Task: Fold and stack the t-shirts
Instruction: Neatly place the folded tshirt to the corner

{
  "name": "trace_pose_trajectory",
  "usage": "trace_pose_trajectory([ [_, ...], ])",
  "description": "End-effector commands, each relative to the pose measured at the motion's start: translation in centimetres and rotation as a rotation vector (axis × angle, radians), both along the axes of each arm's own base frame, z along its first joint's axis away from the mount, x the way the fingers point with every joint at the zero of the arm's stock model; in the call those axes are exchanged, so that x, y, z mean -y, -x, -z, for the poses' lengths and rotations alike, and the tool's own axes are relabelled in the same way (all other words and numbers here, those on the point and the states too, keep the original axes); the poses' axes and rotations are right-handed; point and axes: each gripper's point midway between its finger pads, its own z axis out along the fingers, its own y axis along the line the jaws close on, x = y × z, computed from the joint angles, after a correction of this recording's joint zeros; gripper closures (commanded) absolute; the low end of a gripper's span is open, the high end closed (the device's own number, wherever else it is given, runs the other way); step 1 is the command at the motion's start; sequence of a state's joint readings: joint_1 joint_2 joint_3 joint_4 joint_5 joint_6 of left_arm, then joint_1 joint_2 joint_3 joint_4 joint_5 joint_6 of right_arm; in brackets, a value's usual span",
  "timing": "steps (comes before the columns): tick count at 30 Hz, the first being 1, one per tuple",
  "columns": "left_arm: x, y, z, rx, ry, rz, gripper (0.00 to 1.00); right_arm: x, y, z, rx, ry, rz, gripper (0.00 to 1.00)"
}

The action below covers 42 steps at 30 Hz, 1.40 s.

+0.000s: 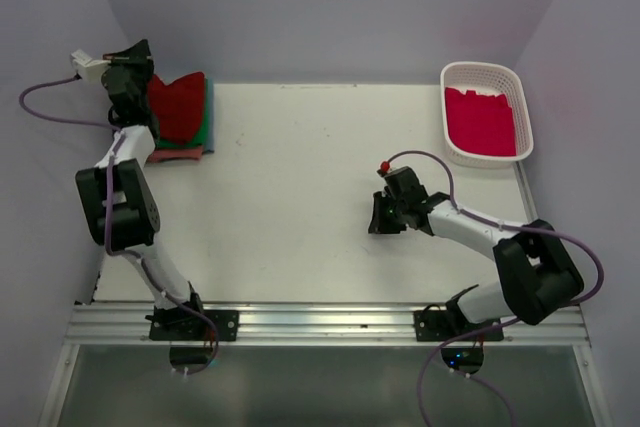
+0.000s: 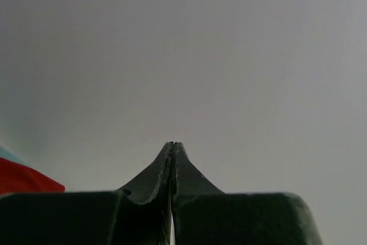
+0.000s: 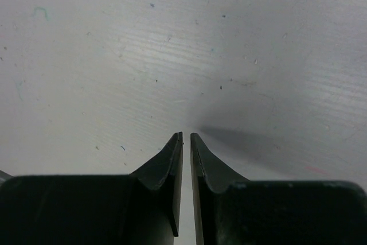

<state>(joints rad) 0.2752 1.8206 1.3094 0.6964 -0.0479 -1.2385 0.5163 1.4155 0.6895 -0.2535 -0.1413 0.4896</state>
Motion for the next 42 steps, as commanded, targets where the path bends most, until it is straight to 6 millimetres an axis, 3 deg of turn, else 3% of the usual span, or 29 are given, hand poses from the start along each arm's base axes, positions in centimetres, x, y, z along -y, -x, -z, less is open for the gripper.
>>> trace_pose_trajectory([
  [1, -1.8, -4.8, 6.4, -0.153, -0.026, 0.018, 1.00, -0.6, 0.4, -1.2, 0.031, -0.058, -0.002, 0.86],
  [2, -1.4, -5.5, 8.8, -0.205, 0.006, 0.056, 1.00, -0.5, 0.4, -1.3, 0.035, -0.060, 0.001, 0.86],
  [3, -2.0, -5.7, 13.7, -0.288, 0.040, 0.055, 1.00, -0.3, 0.6, -1.4, 0.033, -0.053, 0.003, 0.86],
  [4, -1.9, -5.6, 16.3, -0.337, 0.056, 0.058, 1.00, -0.4, 0.6, -1.9, 0.044, -0.058, 0.003, 0.86],
  [7, -1.2, -3.5, 26.1, -0.519, 0.170, 0.066, 1.00, -0.4, 0.4, -3.2, 0.070, -0.067, 0.002, 0.85],
  [10, 0.5, -1.5, 32.7, -0.625, 0.266, 0.126, 1.00, -0.4, 0.2, -4.4, 0.094, -0.076, 0.002, 0.81],
  [12, 1.2, -1.3, 33.5, -0.608, 0.298, 0.166, 1.00, -0.4, -0.2, -5.5, 0.124, -0.083, 0.002, 0.78],
  [14, 1.9, -2.2, 32.2, -0.552, 0.272, 0.223, 1.00, -0.5, -0.2, -6.5, 0.144, -0.093, -0.005, 0.75],
  [15, 1.6, -3.1, 30.6, -0.514, 0.250, 0.233, 1.00, -0.4, -0.2, -6.8, 0.153, -0.093, -0.005, 0.71],
  [17, 1.8, -4.4, 25.3, -0.391, 0.163, 0.280, 1.00, 0.0, -0.6, -7.4, 0.186, -0.084, 0.010, 0.64],
  [19, 1.9, -5.3, 16.6, -0.186, 0.066, 0.323, 1.00, 0.5, -1.2, -8.3, 0.231, -0.068, 0.031, 0.56],
  [20, 2.8, -5.0, 13.4, -0.108, 0.026, 0.370, 0.95, 0.5, -1.5, -8.8, 0.252, -0.064, 0.035, 0.54],
  [21, 3.4, -4.2, 8.2, -0.007, -0.031, 0.388, 0.82, 0.7, -1.7, -9.1, 0.265, -0.056, 0.040, 0.50],
  [22, 4.0, -3.5, 5.2, 0.059, -0.090, 0.407, 0.04, 0.8, -1.8, -9.4, 0.269, -0.051, 0.040, 0.46],
  [23, 5.4, -2.6, 2.9, 0.096, -0.146, 0.455, 0.00, 1.1, -2.1, -9.6, 0.281, -0.035, 0.053, 0.40],
  [24, 7.0, -0.8, -0.8, 0.151, -0.210, 0.478, 0.00, 1.1, -2.4, -10.1, 0.296, -0.028, 0.051, 0.39],
  [26, 10.0, 1.5, -2.9, 0.185, -0.341, 0.534, 0.00, 1.5, -2.8, -10.4, 0.311, -0.006, 0.065, 0.32],
  [27, 11.4, 2.6, -1.9, 0.157, -0.358, 0.562, 0.00, 1.5, -3.1, -10.9, 0.324, -0.007, 0.066, 0.30],
  [28, 14.0, 4.7, -3.8, 0.191, -0.450, 0.591, 0.00, 1.6, -3.0, -10.9, 0.322, 0.000, 0.063, 0.28],
  [29, 15.6, 5.9, -3.7, 0.190, -0.496, 0.626, 0.00, 1.5, -3.0, -11.1, 0.324, -0.003, 0.060, 0.27],
  [30, 19.1, 8.3, -3.5, 0.192, -0.535, 0.700, 0.00, 1.5, -3.1, -11.3, 0.329, -0.003, 0.059, 0.27],
  [32, 22.5, 9.8, -0.5, 0.105, -0.655, 0.773, 0.00, 1.6, -3.2, -11.5, 0.342, -0.003, 0.055, 0.26],
  [33, 25.4, 11.4, 0.4, 0.065, -0.673, 0.803, 0.00, 1.7, -3.3, -11.5, 0.345, 0.004, 0.062, 0.17],
  [34, 26.9, 12.3, 3.6, -0.044, -0.702, 0.838, 0.00, 1.8, -3.2, -11.4, 0.339, 0.009, 0.064, 0.16],
  [35, 27.9, 13.0, 5.0, -0.089, -0.718, 0.841, 0.00, 1.9, -3.1, -11.3, 0.335, 0.017, 0.066, 0.16],
  [36, 30.1, 14.9, 7.0, -0.128, -0.728, 0.892, 0.00, 2.1, -3.0, -11.2, 0.330, 0.029, 0.063, 0.15],
  [38, 30.3, 17.0, 12.0, -0.295, -0.737, 0.903, 0.00, 2.4, -2.9, -11.1, 0.331, 0.041, 0.065, 0.15],
  [42, 30.0, 21.9, 16.1, -0.436, -0.805, 0.901, 0.00, 3.0, -2.4, -10.9, 0.332, 0.056, 0.070, 0.14],
])
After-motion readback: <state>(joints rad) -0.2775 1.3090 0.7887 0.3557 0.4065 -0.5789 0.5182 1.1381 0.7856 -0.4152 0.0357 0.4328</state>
